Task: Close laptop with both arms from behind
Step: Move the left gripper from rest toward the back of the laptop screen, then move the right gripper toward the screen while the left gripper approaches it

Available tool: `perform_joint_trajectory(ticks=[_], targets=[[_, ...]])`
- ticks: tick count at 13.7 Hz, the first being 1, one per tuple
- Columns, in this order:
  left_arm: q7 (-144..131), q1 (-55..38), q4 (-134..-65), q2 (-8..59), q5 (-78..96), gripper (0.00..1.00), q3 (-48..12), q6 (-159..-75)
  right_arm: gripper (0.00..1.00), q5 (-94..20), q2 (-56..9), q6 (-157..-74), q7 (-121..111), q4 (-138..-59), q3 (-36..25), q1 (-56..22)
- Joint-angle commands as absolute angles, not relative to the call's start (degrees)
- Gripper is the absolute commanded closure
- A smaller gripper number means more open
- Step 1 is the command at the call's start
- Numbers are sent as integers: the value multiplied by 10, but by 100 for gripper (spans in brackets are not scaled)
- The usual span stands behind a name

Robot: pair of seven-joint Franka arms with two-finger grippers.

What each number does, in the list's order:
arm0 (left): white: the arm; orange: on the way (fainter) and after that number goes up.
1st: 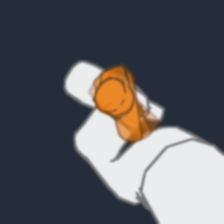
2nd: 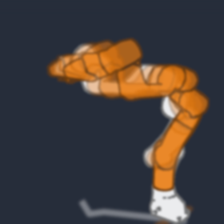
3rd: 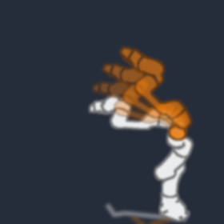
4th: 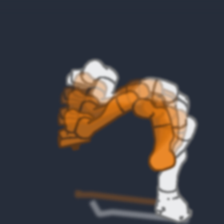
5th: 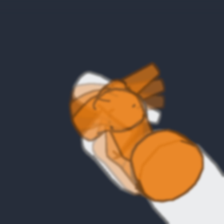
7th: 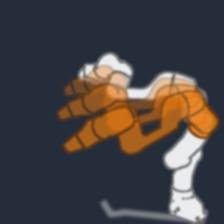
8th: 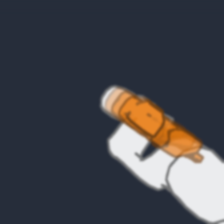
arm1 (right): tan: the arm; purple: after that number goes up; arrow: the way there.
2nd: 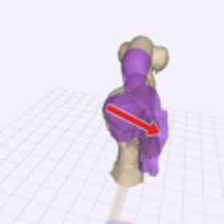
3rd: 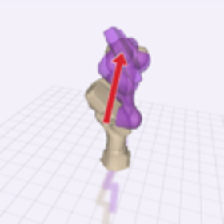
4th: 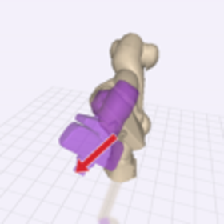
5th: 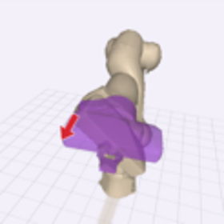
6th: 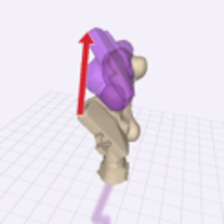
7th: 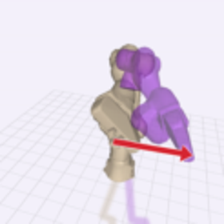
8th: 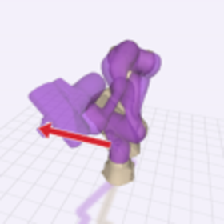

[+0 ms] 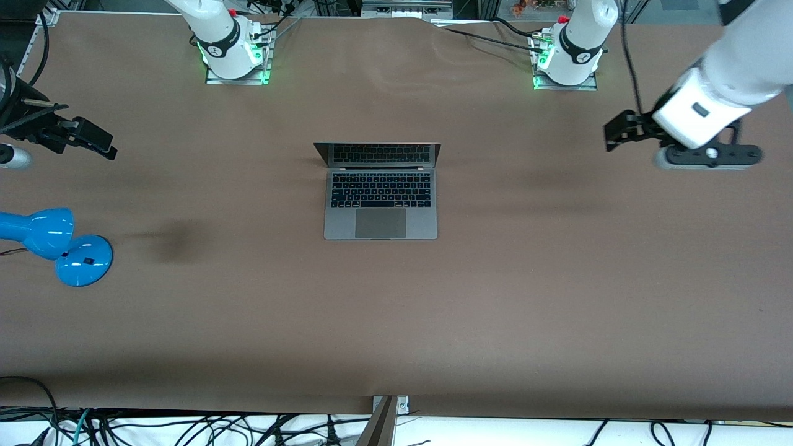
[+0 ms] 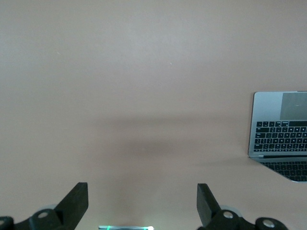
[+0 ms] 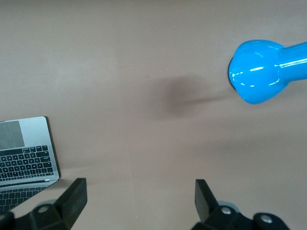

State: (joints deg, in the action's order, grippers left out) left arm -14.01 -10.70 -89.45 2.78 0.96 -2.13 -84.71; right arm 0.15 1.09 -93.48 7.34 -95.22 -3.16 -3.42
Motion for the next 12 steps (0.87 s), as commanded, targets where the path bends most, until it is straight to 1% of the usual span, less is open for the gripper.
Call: perform_joint_trajectory(ticks=[1, 4, 7, 9, 12], targets=[[-184, -110, -917, 18, 8, 0, -50, -844, 0, 10, 15, -931, 83, -953, -28, -34], [-231, -108, -927, 10, 18, 0, -95, -844, 0, 10, 15, -931, 83, -953, -28, -34], [-268, -109, -940, 5, 59, 0, -119, -840, 0, 10, 15, -931, 83, -953, -28, -34], [-296, -108, -940, 5, 61, 0, -148, -840, 0, 10, 15, -930, 83, -954, -27, -36], [-329, -108, -944, 5, 61, 0, -184, -841, 0, 10, -3, -927, 76, -955, -27, -61]])
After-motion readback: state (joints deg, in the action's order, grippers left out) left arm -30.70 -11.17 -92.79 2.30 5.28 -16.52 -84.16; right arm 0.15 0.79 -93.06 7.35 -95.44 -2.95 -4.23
